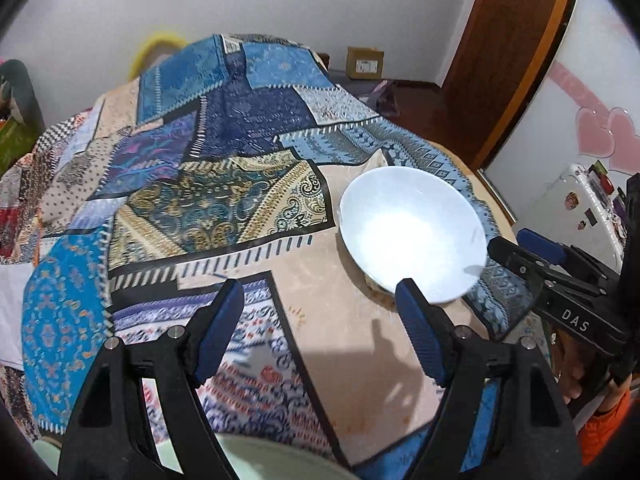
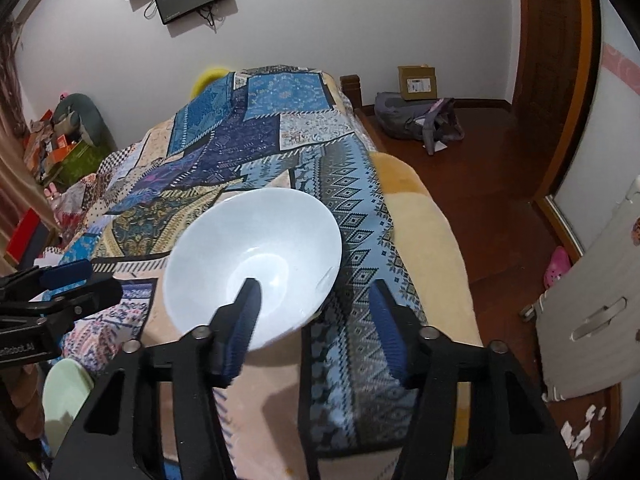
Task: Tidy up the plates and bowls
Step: 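Move both tools to the white bowl and grasp its rim, then lift the white bowl off the quilt with both tools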
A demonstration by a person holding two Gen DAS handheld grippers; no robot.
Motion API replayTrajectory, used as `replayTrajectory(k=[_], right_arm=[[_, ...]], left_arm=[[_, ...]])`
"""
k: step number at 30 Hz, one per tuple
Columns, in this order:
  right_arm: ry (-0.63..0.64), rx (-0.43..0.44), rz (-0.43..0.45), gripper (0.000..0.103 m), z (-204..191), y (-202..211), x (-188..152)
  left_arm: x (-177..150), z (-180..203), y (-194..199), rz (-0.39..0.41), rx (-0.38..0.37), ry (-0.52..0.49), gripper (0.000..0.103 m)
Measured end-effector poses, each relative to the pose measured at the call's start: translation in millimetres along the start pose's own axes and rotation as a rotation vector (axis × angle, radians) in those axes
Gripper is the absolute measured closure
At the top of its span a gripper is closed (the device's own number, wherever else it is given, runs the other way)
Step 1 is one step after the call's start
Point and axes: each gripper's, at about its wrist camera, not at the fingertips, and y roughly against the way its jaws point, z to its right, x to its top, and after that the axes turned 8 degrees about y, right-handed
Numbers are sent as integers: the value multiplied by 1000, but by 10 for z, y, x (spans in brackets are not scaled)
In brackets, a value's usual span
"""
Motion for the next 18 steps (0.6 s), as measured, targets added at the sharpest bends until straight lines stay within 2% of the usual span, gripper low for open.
replayTrajectory(k=[6, 10, 14, 18], right_arm=[[-18, 25, -34, 71, 84, -228, 16], [-22, 35, -48, 73, 115, -320, 19], [-22, 46, -54, 75, 129, -381, 21], [-10, 63, -69, 82, 85, -447, 27]], left_arm=[[95, 64, -331, -23, -4, -13, 26], [146, 115, -517, -47, -1, -30, 37], [190, 172, -667, -68, -12, -34, 42], [216, 192, -835, -108, -22, -20, 57]])
